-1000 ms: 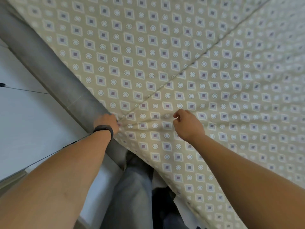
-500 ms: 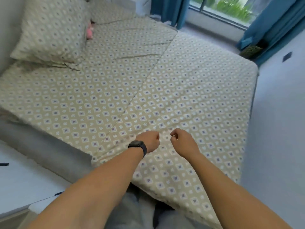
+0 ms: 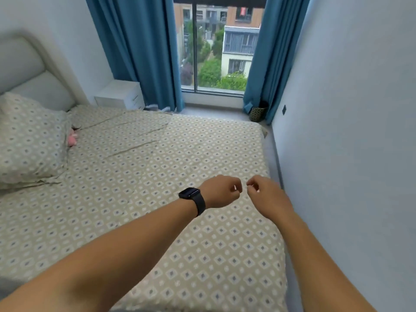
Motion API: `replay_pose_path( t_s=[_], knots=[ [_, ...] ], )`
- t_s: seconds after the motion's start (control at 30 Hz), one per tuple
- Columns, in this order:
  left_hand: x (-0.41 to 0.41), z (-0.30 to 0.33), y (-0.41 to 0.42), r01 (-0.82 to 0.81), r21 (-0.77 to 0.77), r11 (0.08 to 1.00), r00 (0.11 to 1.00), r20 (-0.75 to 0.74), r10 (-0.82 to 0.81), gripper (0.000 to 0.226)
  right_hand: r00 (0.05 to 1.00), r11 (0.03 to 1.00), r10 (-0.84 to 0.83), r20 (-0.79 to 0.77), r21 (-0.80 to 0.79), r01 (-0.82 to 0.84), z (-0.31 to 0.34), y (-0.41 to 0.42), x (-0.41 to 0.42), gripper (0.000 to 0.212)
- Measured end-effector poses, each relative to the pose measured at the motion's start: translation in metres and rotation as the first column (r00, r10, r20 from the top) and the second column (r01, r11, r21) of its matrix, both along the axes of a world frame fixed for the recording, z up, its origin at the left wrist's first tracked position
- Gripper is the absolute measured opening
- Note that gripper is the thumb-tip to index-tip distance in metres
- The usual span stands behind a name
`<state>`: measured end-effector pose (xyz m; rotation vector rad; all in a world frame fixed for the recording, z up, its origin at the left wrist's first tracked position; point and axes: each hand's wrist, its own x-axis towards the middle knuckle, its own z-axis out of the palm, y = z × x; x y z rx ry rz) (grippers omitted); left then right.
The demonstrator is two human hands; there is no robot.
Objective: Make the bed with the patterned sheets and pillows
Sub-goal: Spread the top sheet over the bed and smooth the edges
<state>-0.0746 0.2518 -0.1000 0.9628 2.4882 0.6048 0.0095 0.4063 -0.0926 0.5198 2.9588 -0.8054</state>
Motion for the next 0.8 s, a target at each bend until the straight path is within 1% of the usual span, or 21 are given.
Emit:
replay_pose_path(
  t_s=[0.13, 0.27, 0.37, 0.5, 0.63, 0.73, 0.8],
  knots=[
    [0.021, 0.036, 0.035, 0.060, 0.098, 0.993, 0.997, -0.061, -0.054, 0.021, 0.995, 0.998, -0.054, -0.081, 0.018, 0.055, 0.033, 0.042, 0.045, 0.016],
    [0.047, 0.052, 0.069, 0.010, 0.197, 0.980, 0.998, -0.068, 0.003, 0.022, 0.984, 0.997, -0.078, -0.160, 0.011, 0.081, 0.050, 0.087, 0.073, 0.013],
    [0.067, 0.057, 0.091, -0.030, 0.192, 0.981, 0.994, -0.101, 0.050, 0.021, 0.979, 1.000, 0.002, -0.206, 0.017, 0.001, 0.056, 0.115, 0.073, 0.010],
    [0.091, 0.054, 0.116, -0.170, 0.198, 0.965, 0.974, -0.112, 0.195, 0.018, 0.963, 0.980, 0.198, -0.180, 0.029, -0.196, 0.057, 0.149, 0.073, 0.015],
    [0.112, 0.063, 0.139, -0.283, 0.246, 0.927, 0.947, -0.083, 0.311, 0.018, 0.932, 0.960, 0.271, -0.241, -0.007, -0.280, 0.062, 0.180, 0.070, 0.013],
    [0.121, 0.071, 0.143, -0.336, 0.232, 0.913, 0.929, -0.078, 0.361, 0.017, 0.915, 0.943, 0.314, -0.253, -0.031, -0.332, 0.066, 0.182, 0.070, 0.012],
    [0.119, 0.075, 0.144, -0.379, 0.230, 0.897, 0.908, -0.096, 0.408, 0.016, 0.903, 0.933, 0.345, -0.254, -0.012, -0.360, 0.071, 0.183, 0.068, 0.011]
  ],
)
